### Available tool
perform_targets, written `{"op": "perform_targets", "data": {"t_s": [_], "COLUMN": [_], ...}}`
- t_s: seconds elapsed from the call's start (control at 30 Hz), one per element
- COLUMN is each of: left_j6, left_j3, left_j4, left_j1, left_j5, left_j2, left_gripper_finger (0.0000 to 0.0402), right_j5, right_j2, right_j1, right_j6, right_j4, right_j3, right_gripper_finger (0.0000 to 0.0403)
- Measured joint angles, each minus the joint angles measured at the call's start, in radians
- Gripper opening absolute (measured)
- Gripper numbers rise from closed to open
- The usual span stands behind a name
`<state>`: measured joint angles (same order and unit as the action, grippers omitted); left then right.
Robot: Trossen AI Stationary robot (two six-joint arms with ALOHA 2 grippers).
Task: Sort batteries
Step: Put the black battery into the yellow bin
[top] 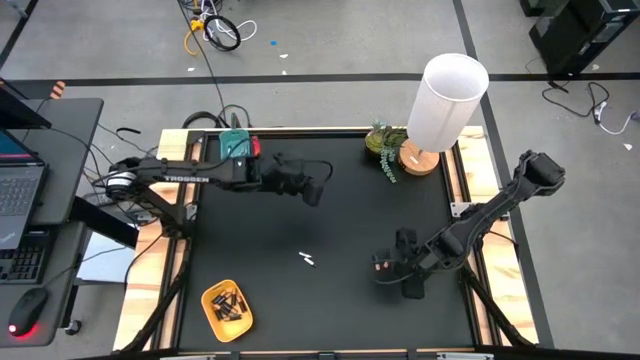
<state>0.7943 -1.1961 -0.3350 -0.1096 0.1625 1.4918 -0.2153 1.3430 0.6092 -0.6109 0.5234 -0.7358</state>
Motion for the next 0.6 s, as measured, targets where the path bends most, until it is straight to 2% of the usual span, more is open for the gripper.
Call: {"op": "perform_targets", "data": {"t_s": [0.13,0.27,0.6], "left_j6": [0.025,0.032,0.075], "left_j3": [0.0,0.0,0.0], "left_j4": [0.01,0.008,0.004], "left_j1": [0.066,0.109,0.125], "left_j5": [0.067,0.091,0.139], "left_j2": [0.0,0.006,0.021], "left_gripper_finger": [0.0162,0.0162,0.0162], "right_j5": [0.0,-0.001,0.023], "right_j2": [0.022,0.022,0.093], "right_j1": [-0.005,-0.022,-0.131], "right_j6": [0.062,0.122,0.295], "right_j4": [-0.036,-0.042,-0.16], "right_j3": [0.0,0.0,0.001], "right_gripper_finger": [0.0276,0.0306,0.0303]}}
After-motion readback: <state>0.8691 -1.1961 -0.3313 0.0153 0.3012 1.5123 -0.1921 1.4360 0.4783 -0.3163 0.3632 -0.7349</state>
